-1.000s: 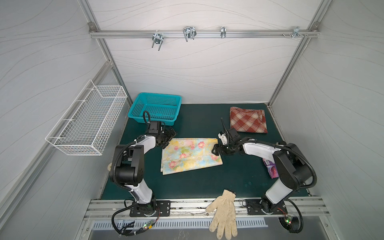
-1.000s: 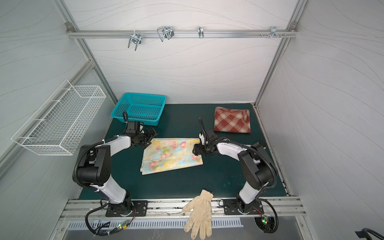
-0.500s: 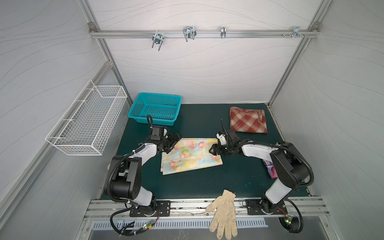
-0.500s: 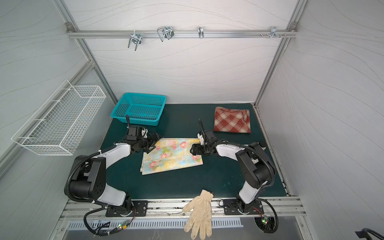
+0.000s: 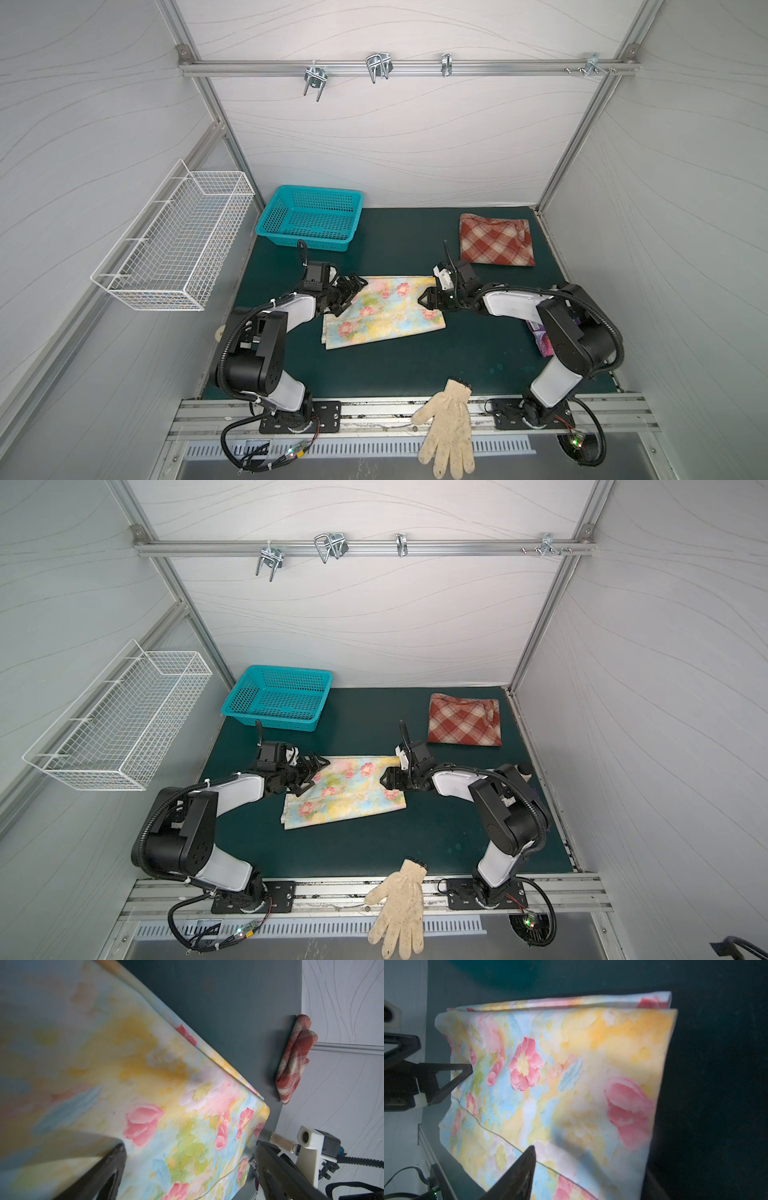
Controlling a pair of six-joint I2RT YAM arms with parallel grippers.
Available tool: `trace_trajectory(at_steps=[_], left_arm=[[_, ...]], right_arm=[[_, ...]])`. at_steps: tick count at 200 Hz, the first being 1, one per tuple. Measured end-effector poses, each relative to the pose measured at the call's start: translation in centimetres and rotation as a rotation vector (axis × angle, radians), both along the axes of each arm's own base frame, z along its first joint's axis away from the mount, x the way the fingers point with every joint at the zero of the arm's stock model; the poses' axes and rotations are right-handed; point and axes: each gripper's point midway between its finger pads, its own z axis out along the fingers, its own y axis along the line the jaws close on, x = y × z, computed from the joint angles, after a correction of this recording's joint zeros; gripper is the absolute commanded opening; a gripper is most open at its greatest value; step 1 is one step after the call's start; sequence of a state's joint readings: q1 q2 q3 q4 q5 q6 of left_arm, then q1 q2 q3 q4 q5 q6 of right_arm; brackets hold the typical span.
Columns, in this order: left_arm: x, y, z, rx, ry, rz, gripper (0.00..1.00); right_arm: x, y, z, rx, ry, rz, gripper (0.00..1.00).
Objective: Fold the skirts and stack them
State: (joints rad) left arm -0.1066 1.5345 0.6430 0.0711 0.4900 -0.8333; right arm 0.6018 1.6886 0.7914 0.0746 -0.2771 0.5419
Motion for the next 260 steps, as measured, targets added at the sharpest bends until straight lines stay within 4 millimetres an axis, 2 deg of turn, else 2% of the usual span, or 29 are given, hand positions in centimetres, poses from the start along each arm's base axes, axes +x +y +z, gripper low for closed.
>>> trace_trajectory(at_steps=[9,28,45,84,112,152,190,234,260], left_arm=[[0.0,0.0,0.0,0.0,0.0,0.0,0.98],[0.0,0.0,0.0,0.0,-0.001,0.0,0.97],[0.0,0.0,0.0,0.0,-0.001,0.0,0.97],[0.0,0.0,0.0,0.001,-0.003,-0.002,0.97],[0.0,-0.2,0.0,0.003,-0.005,-0.012,0.96],[-1.2,-1.7,0.2,0.035,-0.001,-0.064,0.96],[-2.9,-5.6,1.7,0.054,-0.012,-0.173,0.96],[-2.5,-9.8,5.0,0.03,-0.088,-0.249,0.96],[-2.4,-11.7,6.0,0.015,-0.113,-0.273,0.96]], right_arm=[[0.0,0.1,-0.1,0.008,0.001,-0.003,0.55],[-0.2,0.1,-0.5,0.015,0.018,-0.011,0.29],[-0.6,-0.2,-1.0,0.01,0.039,-0.022,0.16],[-1.0,-0.8,-1.4,-0.008,0.061,-0.032,0.01],[-1.0,-1.5,-0.6,-0.062,0.057,-0.026,0.0],[1.0,-2.8,2.8,-0.182,-0.043,-0.021,0.0],[3.0,-4.9,5.8,-0.336,-0.139,-0.023,0.0],[4.4,-6.5,9.2,-0.478,-0.211,-0.005,0.0],[5.0,-7.1,11.4,-0.529,-0.243,0.002,0.0]])
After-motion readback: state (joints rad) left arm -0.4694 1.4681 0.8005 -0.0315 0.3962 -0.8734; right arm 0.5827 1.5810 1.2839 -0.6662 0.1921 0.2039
